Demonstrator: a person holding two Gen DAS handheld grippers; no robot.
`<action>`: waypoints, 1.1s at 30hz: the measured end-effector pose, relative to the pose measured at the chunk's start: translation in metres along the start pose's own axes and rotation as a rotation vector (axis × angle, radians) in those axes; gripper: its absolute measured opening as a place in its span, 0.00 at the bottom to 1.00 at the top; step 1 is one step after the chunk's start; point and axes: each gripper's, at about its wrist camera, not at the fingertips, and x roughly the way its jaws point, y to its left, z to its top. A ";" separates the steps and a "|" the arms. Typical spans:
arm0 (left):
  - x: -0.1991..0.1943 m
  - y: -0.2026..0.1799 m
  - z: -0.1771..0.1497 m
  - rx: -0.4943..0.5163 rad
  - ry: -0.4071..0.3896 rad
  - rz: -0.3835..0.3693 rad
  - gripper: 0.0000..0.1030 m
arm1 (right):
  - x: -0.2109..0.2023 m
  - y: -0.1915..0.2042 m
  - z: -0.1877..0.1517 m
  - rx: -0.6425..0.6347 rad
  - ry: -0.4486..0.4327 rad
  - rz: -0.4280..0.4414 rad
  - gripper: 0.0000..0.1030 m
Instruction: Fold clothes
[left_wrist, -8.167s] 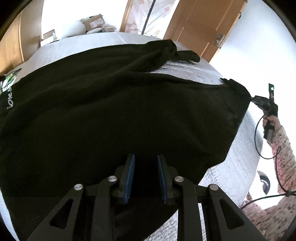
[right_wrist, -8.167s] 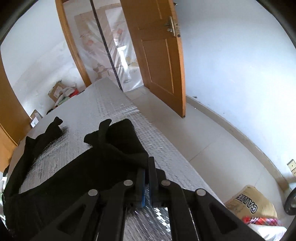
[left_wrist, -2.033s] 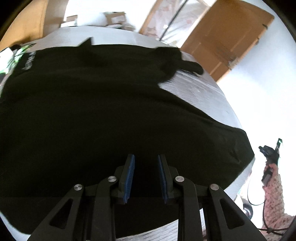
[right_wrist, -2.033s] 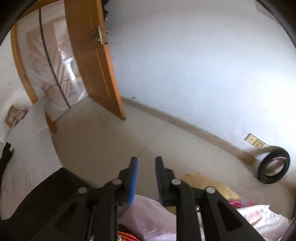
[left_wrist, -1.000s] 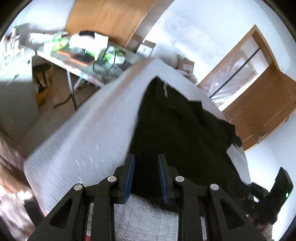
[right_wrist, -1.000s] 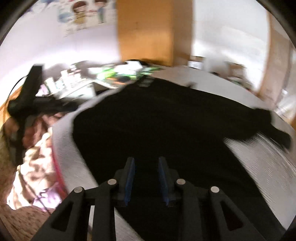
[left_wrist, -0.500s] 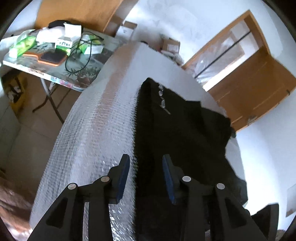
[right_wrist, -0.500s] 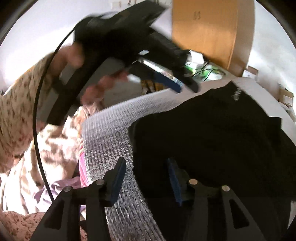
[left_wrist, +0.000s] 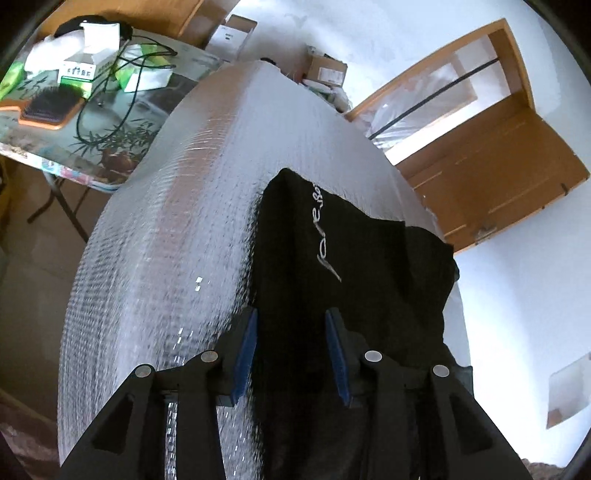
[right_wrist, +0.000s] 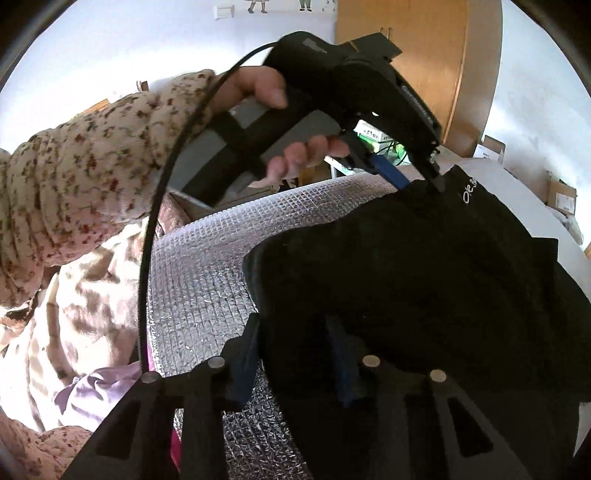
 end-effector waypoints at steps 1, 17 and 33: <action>0.002 -0.002 0.002 0.008 0.003 0.007 0.38 | -0.001 0.000 0.000 -0.001 0.000 0.000 0.30; -0.014 0.004 0.010 -0.015 -0.085 0.071 0.07 | -0.006 -0.015 -0.004 0.056 -0.012 0.056 0.10; -0.050 0.014 -0.001 -0.039 -0.177 0.124 0.07 | -0.008 -0.040 0.000 0.191 -0.021 0.110 0.11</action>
